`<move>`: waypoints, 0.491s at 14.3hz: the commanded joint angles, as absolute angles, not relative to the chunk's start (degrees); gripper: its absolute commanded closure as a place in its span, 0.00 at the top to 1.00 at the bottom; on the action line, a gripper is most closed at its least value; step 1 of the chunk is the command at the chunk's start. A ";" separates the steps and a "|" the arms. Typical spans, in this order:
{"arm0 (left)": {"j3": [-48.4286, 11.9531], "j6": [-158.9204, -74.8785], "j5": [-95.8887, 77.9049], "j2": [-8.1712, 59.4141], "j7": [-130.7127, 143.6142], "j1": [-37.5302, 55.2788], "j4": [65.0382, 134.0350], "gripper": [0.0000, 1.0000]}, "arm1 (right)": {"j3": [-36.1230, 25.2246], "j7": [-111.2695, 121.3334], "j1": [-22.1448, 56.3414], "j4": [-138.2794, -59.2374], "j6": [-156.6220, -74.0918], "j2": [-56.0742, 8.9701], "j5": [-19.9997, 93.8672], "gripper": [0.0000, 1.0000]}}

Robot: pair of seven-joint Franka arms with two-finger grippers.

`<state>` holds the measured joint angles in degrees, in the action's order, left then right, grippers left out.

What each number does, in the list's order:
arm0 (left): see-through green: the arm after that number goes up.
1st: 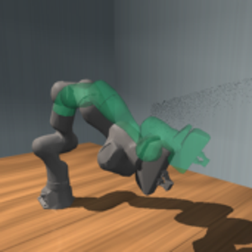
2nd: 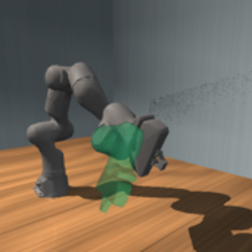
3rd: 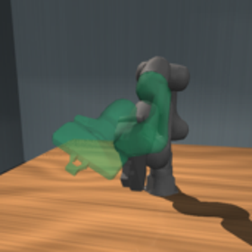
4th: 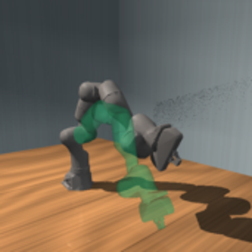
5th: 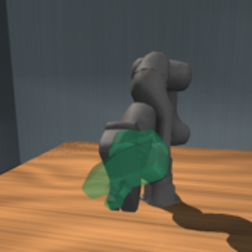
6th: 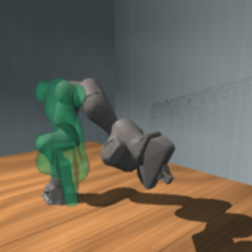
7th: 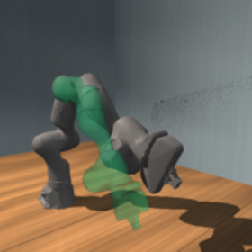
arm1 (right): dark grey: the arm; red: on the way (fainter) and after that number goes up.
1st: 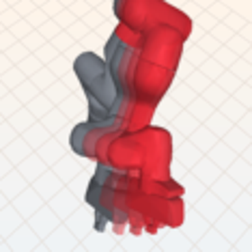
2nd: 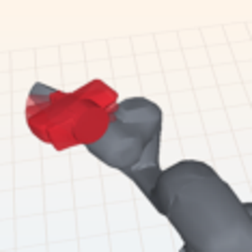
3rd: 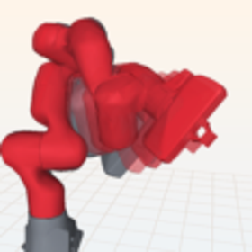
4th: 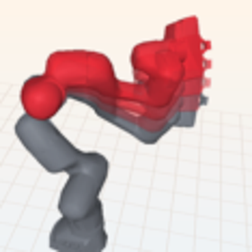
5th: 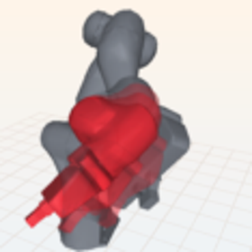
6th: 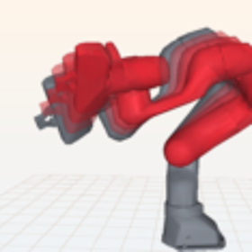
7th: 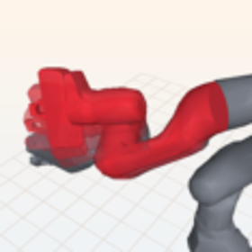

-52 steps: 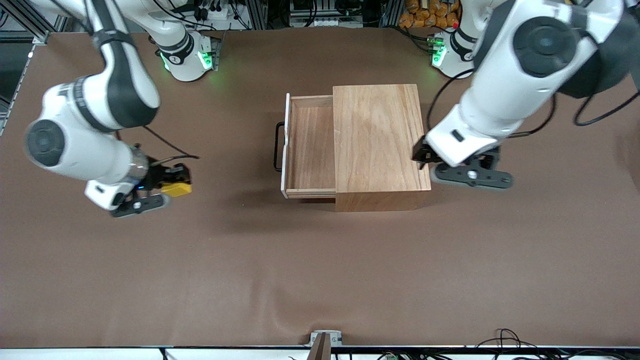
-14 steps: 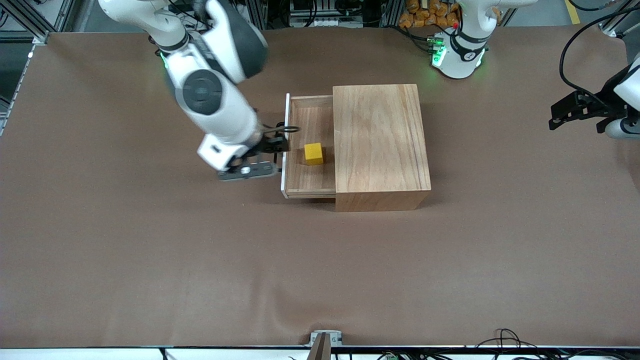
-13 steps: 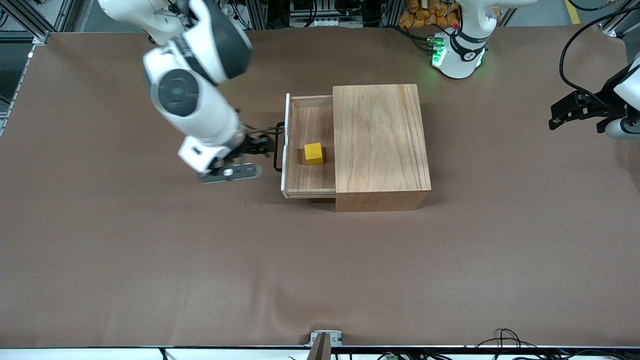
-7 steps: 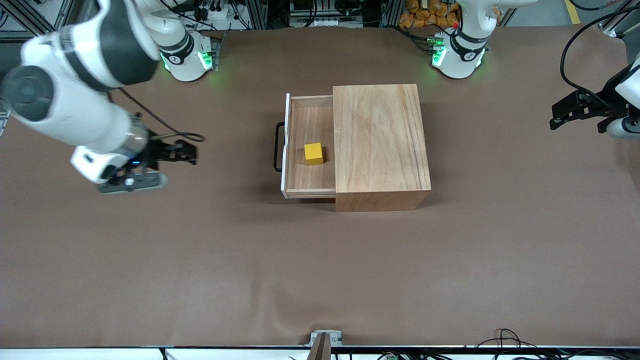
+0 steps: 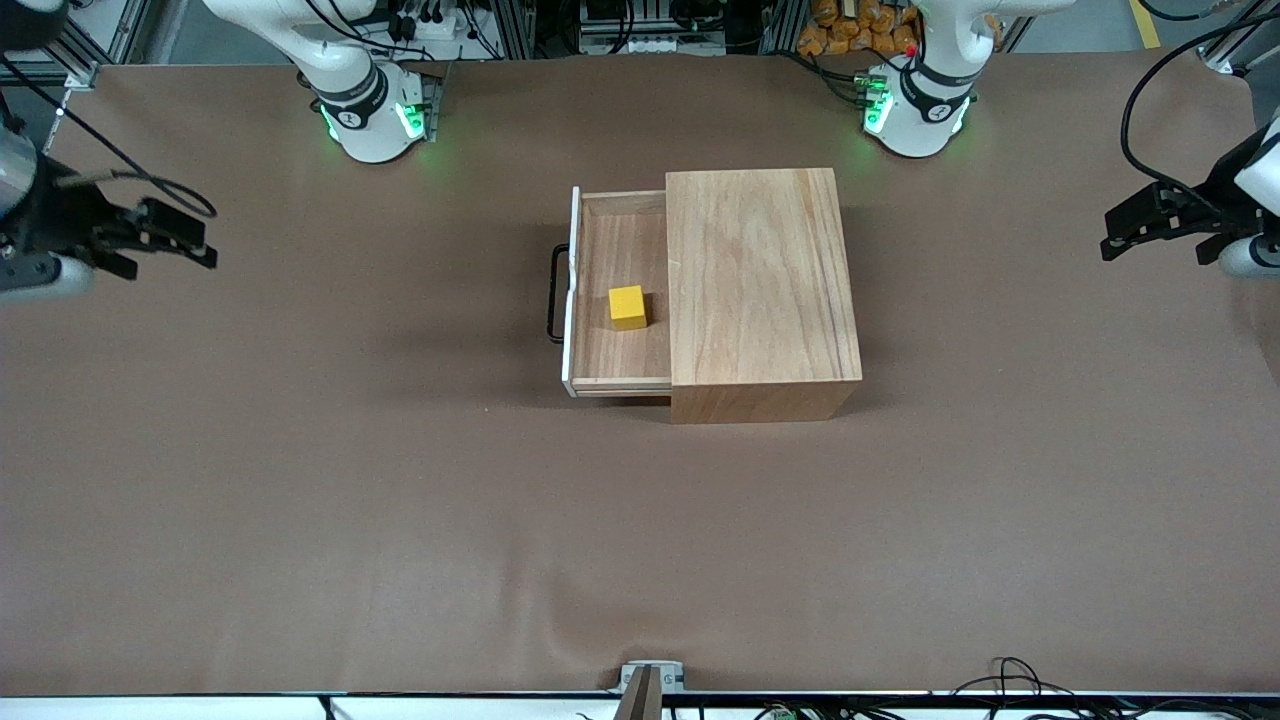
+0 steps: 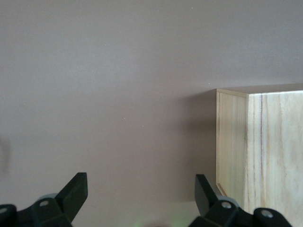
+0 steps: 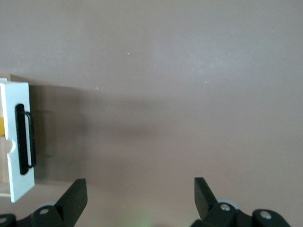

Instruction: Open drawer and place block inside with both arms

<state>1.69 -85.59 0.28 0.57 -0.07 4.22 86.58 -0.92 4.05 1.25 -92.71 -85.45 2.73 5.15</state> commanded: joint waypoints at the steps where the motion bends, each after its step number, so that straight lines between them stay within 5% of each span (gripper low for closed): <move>1: 1.49 -85.08 1.23 0.70 0.97 2.82 85.78 1.00 | 0.62 3.87 -0.35 -95.37 -83.77 5.62 2.29 1.00; 7: 1.41 -85.08 0.79 0.88 0.70 2.64 85.69 1.00 | 0.26 3.34 -1.14 -95.01 -79.89 7.73 2.02 1.00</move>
<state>1.79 -85.58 0.30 0.57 0.28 2.87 86.57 -0.67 3.92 0.18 -93.87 -80.46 5.67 2.88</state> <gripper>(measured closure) 0.000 0.000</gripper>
